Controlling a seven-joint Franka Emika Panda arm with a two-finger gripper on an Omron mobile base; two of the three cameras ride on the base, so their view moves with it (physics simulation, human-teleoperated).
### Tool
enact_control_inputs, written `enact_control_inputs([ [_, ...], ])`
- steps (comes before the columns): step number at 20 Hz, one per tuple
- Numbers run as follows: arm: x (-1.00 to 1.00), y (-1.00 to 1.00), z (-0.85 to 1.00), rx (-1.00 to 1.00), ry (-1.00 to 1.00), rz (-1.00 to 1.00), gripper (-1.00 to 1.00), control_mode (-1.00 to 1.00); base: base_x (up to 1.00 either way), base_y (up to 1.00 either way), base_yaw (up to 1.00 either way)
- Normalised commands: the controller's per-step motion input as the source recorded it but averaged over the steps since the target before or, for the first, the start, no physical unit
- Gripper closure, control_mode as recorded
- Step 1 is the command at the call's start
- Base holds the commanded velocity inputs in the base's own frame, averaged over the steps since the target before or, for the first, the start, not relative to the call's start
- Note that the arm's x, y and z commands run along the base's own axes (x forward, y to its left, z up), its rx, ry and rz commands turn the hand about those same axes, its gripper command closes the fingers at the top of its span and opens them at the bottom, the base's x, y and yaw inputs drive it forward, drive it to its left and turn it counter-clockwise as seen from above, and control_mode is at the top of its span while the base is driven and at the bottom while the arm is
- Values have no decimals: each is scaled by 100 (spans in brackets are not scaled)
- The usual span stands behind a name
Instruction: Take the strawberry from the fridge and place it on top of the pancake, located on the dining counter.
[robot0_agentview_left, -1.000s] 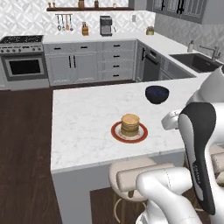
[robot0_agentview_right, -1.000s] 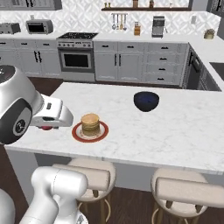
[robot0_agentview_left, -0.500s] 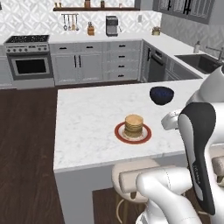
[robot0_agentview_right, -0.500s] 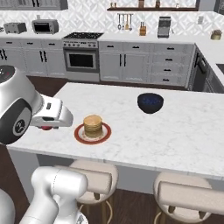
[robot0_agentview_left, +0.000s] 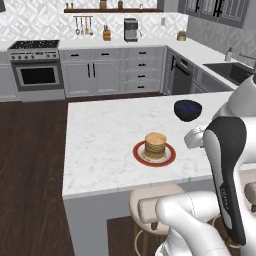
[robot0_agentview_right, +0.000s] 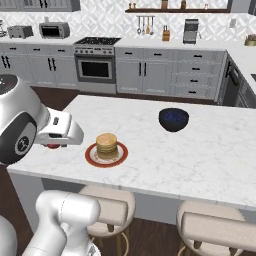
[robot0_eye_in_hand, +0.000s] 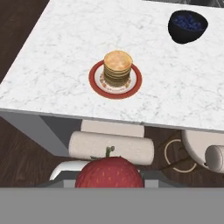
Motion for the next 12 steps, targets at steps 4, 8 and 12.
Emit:
enact_control_inputs([
  [4,43,0,0,0,0,0,100,-100,0,0,0],
  [8,96,0,0,0,5,0,100,-100,0,0,0],
  [12,100,0,-3,0,14,0,100,-100,0,0,0],
])
